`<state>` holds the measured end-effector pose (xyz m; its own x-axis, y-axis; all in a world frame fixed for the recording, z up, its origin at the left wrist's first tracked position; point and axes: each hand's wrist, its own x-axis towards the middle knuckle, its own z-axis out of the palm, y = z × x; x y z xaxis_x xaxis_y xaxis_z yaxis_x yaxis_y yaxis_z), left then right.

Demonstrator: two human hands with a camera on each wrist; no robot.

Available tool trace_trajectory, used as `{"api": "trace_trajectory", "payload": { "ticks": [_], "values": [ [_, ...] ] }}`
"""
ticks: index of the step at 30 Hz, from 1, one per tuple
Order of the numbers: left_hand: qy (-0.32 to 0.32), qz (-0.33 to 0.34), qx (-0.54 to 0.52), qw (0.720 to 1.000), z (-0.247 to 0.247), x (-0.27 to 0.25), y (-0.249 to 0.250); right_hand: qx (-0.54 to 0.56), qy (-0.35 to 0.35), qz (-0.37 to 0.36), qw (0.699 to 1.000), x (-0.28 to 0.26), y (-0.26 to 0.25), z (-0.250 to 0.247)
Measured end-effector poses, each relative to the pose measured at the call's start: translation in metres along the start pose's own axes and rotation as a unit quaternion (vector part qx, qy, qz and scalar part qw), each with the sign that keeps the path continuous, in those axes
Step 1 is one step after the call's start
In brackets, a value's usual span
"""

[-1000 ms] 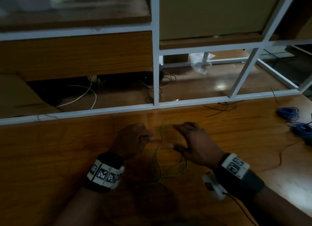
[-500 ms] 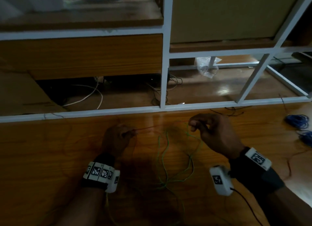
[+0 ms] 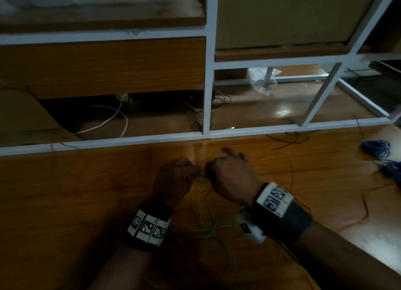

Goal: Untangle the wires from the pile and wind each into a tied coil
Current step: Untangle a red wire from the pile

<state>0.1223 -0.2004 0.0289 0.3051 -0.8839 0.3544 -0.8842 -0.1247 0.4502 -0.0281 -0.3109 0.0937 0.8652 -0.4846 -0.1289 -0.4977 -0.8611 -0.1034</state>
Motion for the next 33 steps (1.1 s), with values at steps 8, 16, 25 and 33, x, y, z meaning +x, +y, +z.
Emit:
{"api": "trace_trajectory", "payload": {
  "ticks": [8,16,25,33],
  "values": [
    [0.088,-0.131,0.007,0.988,-0.028,-0.021,-0.05,0.187,0.107,-0.041,0.976,-0.003,0.021,-0.034],
    [0.083,-0.204,0.053,0.974,-0.051,-0.032,-0.083,0.176,0.113,0.021,0.978,-0.014,0.084,-0.029],
    [0.084,0.051,0.033,0.995,-0.025,0.002,0.007,0.072,0.024,-0.068,0.995,0.008,0.004,-0.013],
    [0.053,-0.317,-0.219,0.921,-0.03,-0.016,-0.043,0.204,0.147,-0.053,0.966,0.001,0.019,-0.037]
  ]
}}
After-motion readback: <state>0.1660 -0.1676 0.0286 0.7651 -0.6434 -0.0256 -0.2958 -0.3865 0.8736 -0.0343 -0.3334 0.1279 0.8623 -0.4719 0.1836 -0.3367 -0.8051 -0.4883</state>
